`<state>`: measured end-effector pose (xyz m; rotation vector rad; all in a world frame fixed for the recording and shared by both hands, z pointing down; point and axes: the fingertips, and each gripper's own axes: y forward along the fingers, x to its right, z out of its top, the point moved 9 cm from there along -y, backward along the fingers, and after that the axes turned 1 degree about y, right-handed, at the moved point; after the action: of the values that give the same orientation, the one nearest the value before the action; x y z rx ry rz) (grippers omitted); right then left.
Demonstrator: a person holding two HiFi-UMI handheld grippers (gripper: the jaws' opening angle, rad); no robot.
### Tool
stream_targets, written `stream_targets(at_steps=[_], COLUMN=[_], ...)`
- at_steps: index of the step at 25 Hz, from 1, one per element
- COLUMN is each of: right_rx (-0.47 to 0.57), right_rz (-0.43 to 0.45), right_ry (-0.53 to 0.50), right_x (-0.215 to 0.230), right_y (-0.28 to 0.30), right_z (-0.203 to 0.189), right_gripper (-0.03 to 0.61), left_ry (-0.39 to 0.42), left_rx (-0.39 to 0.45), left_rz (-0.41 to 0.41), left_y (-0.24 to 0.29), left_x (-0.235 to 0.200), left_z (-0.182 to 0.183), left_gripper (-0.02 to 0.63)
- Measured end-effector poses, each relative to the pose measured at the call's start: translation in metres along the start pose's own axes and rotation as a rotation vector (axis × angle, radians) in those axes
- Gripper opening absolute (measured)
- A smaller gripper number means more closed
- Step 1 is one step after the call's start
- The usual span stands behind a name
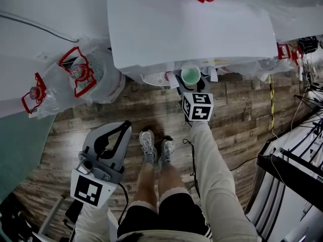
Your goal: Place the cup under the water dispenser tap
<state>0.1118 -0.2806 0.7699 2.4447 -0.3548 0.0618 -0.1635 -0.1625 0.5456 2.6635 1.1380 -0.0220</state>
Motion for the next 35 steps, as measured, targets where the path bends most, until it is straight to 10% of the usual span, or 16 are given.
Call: stream_targets(at_steps=[15, 22, 35], right_rx=[0.083, 0.187, 0.294], right_rz=[0.021, 0.024, 0.085], right_ry=[0.062, -0.026, -0.086], right_x=[-0.008, -0.020, -0.035], right_y=[-0.063, -0.121, -0.249], right_z=[-0.008, 0.016, 0.080], right_gripper=[0.339, 0.009, 0.009], left_ry=[0.015, 0.024, 0.039], left_rx=[0.020, 0.061, 0.132], left_rz=[-0.022, -0.011, 0.043], left_y=[0.001, 0.003, -0.014], left_x=[0.007, 0.025, 0.076], left_z=[0.009, 0.027, 0.097], left_gripper=[0.005, 0.005, 0.005])
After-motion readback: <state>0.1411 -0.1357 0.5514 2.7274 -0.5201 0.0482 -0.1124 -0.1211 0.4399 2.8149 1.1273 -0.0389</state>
